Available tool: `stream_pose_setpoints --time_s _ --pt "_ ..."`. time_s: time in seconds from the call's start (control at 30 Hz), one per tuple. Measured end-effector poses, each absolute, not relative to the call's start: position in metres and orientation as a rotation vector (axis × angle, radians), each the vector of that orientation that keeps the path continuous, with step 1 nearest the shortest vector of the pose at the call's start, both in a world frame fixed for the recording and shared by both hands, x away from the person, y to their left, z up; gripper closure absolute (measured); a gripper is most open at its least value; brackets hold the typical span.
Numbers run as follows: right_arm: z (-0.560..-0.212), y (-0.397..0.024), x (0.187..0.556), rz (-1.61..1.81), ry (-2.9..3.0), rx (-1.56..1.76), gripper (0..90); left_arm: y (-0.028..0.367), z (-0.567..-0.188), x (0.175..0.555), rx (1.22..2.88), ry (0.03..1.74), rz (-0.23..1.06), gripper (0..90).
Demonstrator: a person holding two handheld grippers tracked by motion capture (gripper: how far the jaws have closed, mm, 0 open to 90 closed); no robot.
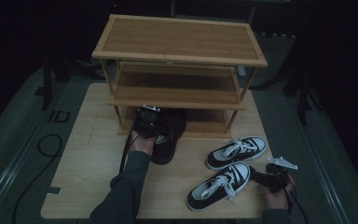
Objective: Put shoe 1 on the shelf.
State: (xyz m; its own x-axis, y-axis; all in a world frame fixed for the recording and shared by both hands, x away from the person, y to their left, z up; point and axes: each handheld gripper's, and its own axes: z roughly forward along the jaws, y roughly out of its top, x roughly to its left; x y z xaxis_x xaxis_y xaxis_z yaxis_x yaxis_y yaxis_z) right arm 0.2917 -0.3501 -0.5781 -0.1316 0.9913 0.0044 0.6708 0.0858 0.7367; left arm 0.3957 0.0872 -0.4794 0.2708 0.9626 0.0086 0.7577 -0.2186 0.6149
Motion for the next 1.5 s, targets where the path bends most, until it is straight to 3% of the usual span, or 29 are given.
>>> stream_pose_setpoints --time_s 0.3,0.53,0.9,1.0,1.5 --pt "-0.578 -0.35 0.292 0.822 1.86 1.632 12.5 0.093 -0.472 0.388 2.067 1.513 0.512 59.9" --pt "-0.578 -0.35 0.292 0.822 1.86 1.633 12.4 0.097 -0.464 0.371 2.089 1.45 0.579 60.3" --pt "-0.578 -0.35 0.292 0.822 1.86 1.633 12.5 0.115 -0.45 0.352 2.094 1.312 0.536 80.2" --pt "-0.578 -0.35 0.292 0.822 1.86 1.634 12.5 0.12 -0.448 0.345 2.096 1.269 0.524 89.2" --pt "-0.578 -0.35 0.292 0.823 1.857 1.637 12.6 0.135 -0.46 0.321 2.146 1.113 0.416 90.0"
